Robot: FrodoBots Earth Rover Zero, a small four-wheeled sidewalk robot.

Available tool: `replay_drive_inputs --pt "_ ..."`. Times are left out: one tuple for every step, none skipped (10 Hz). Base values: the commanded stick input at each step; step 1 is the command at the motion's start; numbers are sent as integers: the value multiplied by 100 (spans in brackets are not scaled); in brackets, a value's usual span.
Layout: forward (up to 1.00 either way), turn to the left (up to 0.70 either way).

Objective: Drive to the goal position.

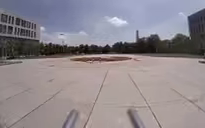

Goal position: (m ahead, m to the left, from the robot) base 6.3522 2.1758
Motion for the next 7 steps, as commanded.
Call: replay_drive_inputs --pt "70 0" --pt "70 0" --pt "70 0" --pt "70 0" --pt "70 0" --pt "70 0" --pt "70 0"
